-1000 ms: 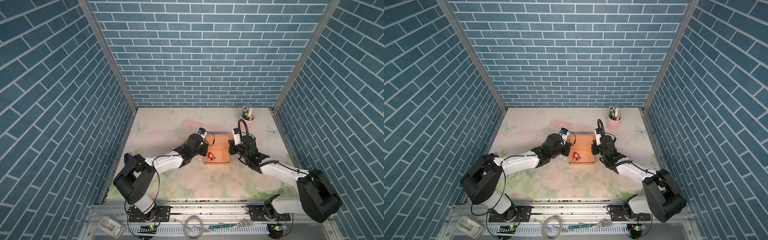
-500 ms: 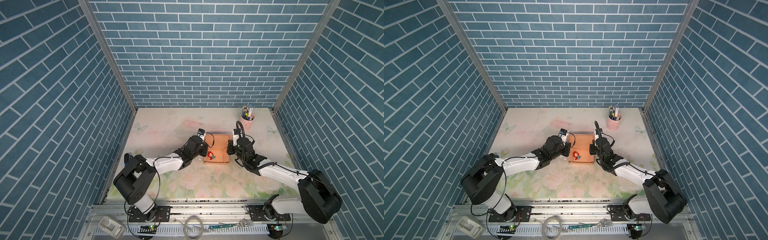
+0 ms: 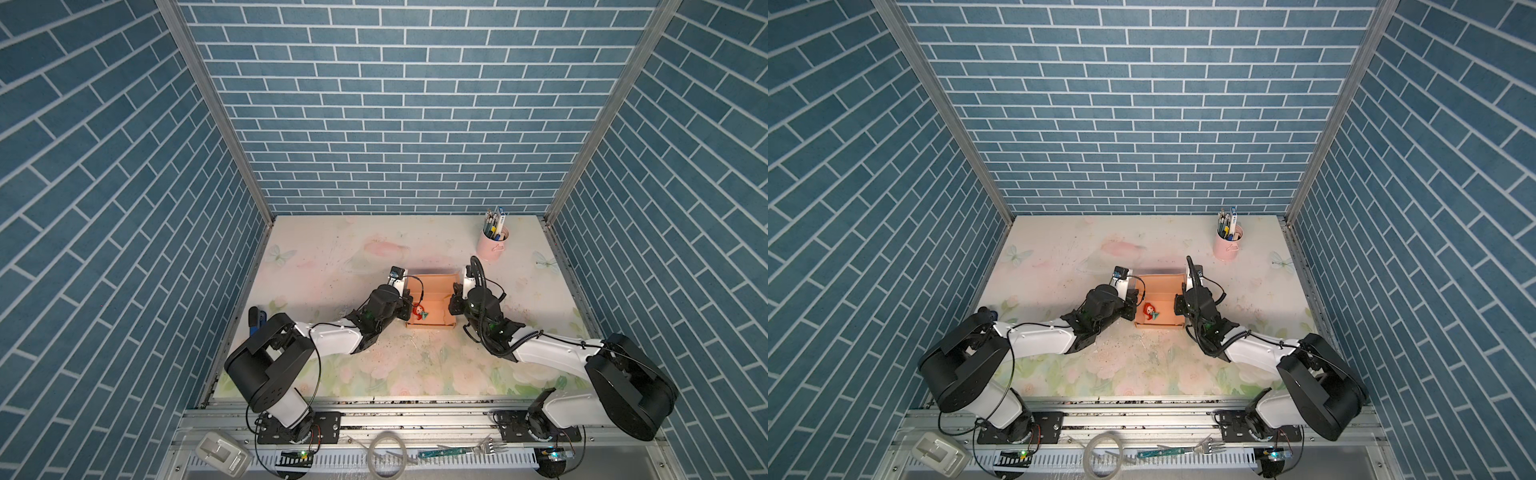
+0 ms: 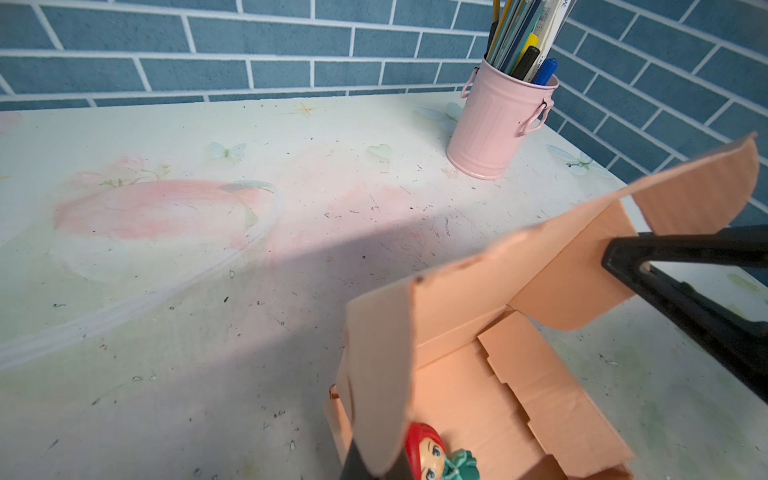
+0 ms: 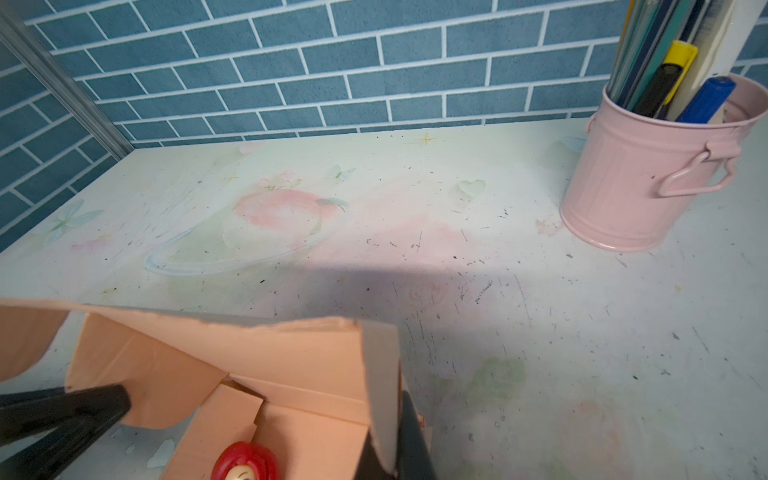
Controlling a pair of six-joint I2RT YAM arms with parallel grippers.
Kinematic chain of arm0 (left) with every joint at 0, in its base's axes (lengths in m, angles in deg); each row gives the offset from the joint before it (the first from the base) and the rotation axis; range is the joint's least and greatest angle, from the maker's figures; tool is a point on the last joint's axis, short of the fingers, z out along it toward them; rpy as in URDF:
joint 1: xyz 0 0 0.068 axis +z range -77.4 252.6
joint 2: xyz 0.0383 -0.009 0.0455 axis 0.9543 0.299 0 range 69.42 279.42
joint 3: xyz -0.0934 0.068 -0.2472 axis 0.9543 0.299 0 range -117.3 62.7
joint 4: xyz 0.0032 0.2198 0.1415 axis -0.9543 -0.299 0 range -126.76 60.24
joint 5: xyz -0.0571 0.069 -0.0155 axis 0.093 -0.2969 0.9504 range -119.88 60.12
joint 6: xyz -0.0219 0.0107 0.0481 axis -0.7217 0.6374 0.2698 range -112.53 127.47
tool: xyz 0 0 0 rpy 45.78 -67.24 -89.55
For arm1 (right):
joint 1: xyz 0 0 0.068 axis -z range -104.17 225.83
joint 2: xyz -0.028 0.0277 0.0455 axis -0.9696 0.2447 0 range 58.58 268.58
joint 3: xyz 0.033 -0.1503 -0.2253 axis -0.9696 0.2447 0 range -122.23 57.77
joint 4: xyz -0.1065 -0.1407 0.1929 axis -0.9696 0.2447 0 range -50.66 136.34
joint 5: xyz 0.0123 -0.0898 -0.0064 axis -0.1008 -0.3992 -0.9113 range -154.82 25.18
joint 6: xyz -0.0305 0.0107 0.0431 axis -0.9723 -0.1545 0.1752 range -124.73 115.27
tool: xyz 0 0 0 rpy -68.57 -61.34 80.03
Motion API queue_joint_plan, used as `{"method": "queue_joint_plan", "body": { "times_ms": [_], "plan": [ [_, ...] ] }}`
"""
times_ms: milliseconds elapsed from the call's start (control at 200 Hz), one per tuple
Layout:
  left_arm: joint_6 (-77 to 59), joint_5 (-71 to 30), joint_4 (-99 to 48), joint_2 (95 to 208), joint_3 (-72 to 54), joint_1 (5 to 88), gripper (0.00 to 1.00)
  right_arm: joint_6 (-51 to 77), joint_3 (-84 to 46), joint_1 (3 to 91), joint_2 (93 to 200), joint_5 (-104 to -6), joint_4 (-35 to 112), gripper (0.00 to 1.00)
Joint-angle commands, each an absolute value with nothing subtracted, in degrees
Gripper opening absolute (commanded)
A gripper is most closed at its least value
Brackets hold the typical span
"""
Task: Fold the paper box
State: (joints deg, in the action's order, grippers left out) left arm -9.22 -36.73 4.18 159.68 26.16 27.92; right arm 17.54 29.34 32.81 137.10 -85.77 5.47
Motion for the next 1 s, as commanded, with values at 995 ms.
{"method": "queue_joint_plan", "body": {
  "times_ms": [995],
  "plan": [
    [-6.69,-42.23,19.39,154.33,41.8,19.95,0.22,13.69,46.88,25.95,154.83,-87.84,-40.75,0.0]
  ]
}}
